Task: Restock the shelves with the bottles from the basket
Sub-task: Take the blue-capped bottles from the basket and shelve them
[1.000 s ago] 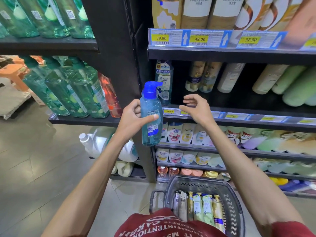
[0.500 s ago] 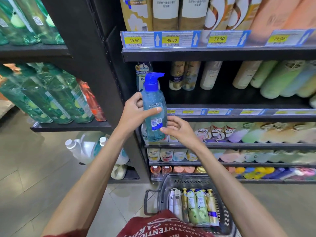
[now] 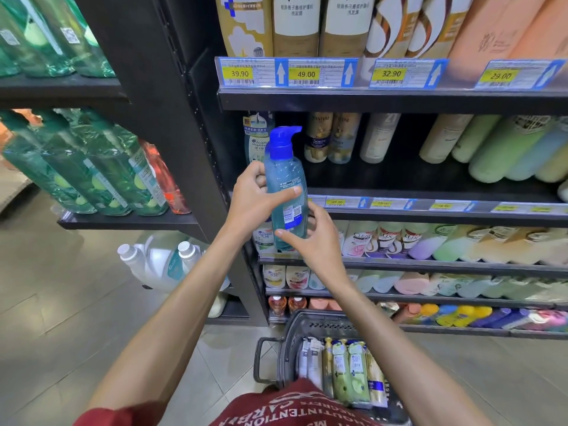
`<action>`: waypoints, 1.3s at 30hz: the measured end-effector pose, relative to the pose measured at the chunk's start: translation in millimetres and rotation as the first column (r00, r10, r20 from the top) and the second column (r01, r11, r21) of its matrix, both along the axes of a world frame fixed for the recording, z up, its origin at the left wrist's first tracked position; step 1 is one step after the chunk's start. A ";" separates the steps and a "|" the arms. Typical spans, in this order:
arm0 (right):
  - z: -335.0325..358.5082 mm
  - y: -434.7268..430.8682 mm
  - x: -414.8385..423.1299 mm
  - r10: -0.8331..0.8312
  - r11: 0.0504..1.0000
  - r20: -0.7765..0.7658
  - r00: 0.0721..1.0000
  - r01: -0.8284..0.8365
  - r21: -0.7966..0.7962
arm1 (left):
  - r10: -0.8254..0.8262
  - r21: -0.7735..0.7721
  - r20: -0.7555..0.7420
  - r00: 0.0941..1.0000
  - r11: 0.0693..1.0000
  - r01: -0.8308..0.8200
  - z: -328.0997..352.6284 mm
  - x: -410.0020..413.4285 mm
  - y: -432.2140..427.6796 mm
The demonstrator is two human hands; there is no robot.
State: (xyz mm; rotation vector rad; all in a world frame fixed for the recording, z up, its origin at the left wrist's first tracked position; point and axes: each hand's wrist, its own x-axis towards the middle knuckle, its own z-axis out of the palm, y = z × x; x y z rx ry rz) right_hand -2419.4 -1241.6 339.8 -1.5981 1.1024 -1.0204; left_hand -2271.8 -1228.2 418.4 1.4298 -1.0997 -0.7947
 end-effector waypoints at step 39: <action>12.9 -20.9 -15.9 0.359 0.908 0.120 0.926 -0.376 0.186 | -0.129 -0.098 0.085 0.988 0.986 0.137 13.3 35.5 9.9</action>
